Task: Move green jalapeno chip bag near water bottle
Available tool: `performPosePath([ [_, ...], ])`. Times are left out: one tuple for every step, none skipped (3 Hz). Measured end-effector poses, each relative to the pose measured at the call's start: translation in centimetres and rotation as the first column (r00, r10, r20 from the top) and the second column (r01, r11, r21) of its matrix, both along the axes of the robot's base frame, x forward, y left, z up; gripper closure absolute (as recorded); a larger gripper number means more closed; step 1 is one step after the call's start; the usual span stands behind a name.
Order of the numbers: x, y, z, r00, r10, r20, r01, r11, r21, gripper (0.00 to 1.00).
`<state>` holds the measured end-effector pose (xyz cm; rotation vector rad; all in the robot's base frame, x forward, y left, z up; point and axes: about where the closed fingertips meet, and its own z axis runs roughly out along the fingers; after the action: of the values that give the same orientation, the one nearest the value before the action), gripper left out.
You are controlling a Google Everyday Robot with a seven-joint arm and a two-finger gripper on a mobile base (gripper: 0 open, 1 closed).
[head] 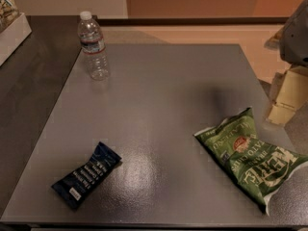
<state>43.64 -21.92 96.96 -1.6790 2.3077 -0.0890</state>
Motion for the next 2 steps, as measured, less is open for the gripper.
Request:
performPosePath([
  [-1.1,-0.4,-1.5,0.9934,-0.094,-0.066,0.093,0.996,-0.006,0.00],
  [-2.7,-0.2,-3.2,0.9796,-0.150,-0.134,0.151,0.988,0.003,0.00],
])
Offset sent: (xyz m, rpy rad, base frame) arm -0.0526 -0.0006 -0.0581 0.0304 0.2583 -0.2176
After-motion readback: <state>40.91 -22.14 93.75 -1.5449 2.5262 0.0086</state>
